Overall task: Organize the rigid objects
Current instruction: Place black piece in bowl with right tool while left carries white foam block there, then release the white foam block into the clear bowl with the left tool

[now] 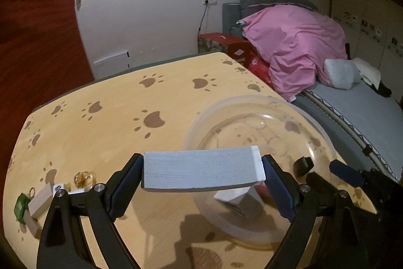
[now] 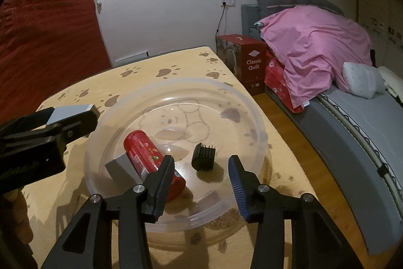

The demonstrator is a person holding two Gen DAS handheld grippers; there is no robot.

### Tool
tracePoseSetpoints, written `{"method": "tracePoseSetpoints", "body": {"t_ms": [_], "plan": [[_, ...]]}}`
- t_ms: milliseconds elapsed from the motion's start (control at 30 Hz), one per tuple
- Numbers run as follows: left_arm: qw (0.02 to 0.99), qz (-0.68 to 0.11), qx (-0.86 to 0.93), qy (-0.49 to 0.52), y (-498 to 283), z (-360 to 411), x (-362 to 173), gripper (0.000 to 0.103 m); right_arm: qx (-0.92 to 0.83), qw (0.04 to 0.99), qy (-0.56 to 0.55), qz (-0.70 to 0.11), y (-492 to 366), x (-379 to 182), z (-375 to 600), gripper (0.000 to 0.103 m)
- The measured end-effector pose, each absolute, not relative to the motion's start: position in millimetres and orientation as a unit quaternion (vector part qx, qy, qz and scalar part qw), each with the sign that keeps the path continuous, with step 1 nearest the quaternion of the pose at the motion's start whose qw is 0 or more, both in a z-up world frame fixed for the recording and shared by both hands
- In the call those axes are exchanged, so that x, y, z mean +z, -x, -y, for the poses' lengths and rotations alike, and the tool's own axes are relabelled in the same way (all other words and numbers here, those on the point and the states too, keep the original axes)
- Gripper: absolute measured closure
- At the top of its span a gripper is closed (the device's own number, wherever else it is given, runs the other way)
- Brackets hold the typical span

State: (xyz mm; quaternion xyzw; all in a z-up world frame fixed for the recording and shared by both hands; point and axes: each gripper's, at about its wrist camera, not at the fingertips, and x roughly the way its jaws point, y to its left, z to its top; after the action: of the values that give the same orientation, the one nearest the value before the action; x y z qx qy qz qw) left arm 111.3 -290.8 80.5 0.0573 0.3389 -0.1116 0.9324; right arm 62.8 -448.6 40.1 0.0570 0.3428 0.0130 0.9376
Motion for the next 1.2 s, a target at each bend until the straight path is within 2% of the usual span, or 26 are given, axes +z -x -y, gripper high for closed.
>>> {"method": "tracePoseSetpoints", "body": {"t_ms": [467, 933, 1067, 1200], "plan": [[0.931, -0.335, -0.133, -0.055, -121, 305, 77, 0.010, 0.005, 0.939, -0.058, -0.340, -63, 40, 452, 0.048], [0.932, -0.340, -0.116, -0.046, -117, 289, 77, 0.010, 0.005, 0.939, -0.057, -0.340, -62, 41, 453, 0.048], [0.933, -0.340, -0.109, -0.041, -113, 281, 78, 0.010, 0.006, 0.939, -0.058, -0.338, -61, 42, 453, 0.041], [0.935, -0.338, -0.100, -0.039, -109, 272, 78, 0.010, 0.007, 0.940, -0.056, -0.335, -58, 46, 447, 0.041]]}}
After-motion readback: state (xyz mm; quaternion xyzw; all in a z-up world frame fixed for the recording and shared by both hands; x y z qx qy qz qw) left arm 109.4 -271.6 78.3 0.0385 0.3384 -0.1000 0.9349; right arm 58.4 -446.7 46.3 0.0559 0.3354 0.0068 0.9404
